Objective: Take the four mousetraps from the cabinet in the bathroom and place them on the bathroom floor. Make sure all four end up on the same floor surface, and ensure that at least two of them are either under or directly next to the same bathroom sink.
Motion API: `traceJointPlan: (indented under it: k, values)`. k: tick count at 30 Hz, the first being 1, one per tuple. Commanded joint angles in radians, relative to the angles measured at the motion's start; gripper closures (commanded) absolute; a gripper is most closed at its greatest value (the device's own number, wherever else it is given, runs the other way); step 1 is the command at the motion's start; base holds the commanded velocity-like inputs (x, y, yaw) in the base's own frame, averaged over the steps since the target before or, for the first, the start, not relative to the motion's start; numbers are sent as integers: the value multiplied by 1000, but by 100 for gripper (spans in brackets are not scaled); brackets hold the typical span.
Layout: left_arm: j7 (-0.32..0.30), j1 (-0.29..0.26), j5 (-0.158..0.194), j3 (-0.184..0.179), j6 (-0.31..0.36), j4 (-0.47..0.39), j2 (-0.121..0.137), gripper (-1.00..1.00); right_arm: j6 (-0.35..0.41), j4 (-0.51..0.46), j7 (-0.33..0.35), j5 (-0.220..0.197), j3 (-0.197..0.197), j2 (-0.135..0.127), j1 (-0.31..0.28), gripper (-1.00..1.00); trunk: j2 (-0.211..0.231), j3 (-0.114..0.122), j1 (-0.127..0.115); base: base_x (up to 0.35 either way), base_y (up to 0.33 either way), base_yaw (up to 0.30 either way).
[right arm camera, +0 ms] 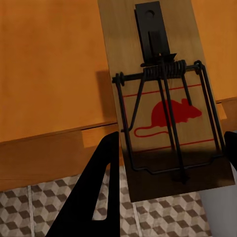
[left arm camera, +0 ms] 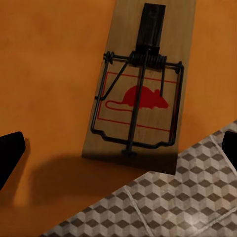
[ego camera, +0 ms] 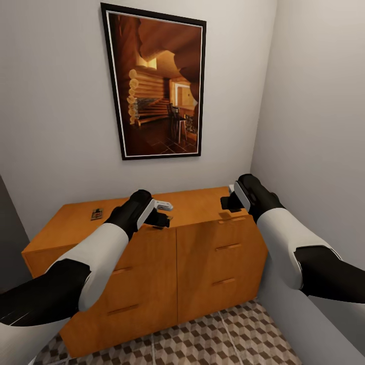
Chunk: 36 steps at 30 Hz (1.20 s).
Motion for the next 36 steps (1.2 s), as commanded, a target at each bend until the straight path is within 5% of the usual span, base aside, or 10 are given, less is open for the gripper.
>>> traceJointPlan:
  k: [1, 36]
  values:
    - [0, -1, 5, -5, 4, -1, 1, -100, 4, -1, -2, -3, 4, 0, -1, 100, -1, -1, 0, 0, 0, 0]
    - [0, -24, 7, -8, 4, 5, 5, -100, 4, 1, -3, -5, 5, 0, -1, 100, -1, -1, 0, 0, 0, 0]
